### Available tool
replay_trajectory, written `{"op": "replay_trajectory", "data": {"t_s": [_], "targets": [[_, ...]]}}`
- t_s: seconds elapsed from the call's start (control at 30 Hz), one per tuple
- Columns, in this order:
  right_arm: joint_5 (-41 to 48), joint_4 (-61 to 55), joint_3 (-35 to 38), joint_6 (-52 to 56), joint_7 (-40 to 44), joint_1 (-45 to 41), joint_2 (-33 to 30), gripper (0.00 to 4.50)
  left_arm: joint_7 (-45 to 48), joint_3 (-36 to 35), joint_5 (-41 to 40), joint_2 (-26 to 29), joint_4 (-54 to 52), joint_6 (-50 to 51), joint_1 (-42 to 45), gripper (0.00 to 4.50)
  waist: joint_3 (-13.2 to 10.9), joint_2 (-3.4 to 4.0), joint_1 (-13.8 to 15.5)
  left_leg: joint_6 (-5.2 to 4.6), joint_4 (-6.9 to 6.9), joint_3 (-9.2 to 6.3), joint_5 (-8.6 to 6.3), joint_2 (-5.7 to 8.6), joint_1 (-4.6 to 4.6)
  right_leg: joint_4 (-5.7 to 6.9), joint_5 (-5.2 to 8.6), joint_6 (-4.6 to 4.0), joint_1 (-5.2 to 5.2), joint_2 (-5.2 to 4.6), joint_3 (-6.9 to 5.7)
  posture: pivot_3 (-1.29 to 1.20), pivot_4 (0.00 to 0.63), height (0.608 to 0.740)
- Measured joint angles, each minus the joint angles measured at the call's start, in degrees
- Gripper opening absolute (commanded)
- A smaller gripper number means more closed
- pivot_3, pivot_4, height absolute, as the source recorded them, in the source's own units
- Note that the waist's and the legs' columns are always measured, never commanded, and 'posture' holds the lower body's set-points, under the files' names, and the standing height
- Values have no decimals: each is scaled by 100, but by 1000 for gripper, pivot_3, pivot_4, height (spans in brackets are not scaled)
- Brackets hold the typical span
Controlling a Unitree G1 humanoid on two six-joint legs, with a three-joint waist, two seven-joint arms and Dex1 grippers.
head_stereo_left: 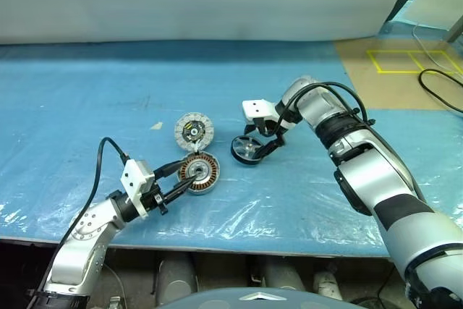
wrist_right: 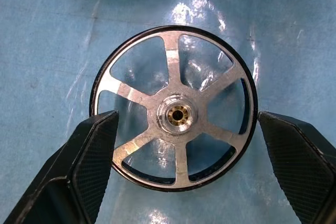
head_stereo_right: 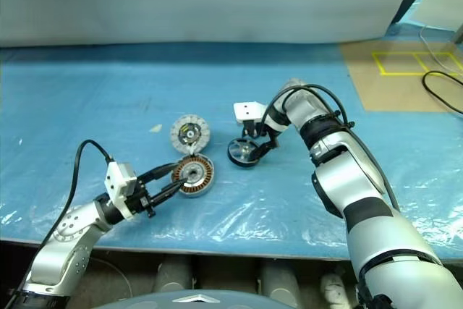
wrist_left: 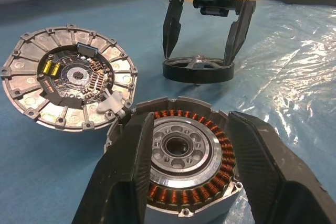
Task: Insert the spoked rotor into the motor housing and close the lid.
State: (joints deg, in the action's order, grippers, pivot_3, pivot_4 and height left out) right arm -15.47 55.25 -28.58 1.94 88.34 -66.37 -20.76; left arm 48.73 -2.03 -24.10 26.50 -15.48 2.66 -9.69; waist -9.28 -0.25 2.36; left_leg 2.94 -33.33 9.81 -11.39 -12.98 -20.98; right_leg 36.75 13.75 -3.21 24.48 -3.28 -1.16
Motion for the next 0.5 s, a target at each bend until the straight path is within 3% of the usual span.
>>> {"op": "replay_trajectory", "data": {"t_s": [0.5], "targets": [[41,-354,93,-158,16,-70,-130,4465,-1,3,43,0,4,-28,4,2384,0,0,13,0,-2,0,0,1,-2,0,0,0,0,-1,0,0,150,740]]}}
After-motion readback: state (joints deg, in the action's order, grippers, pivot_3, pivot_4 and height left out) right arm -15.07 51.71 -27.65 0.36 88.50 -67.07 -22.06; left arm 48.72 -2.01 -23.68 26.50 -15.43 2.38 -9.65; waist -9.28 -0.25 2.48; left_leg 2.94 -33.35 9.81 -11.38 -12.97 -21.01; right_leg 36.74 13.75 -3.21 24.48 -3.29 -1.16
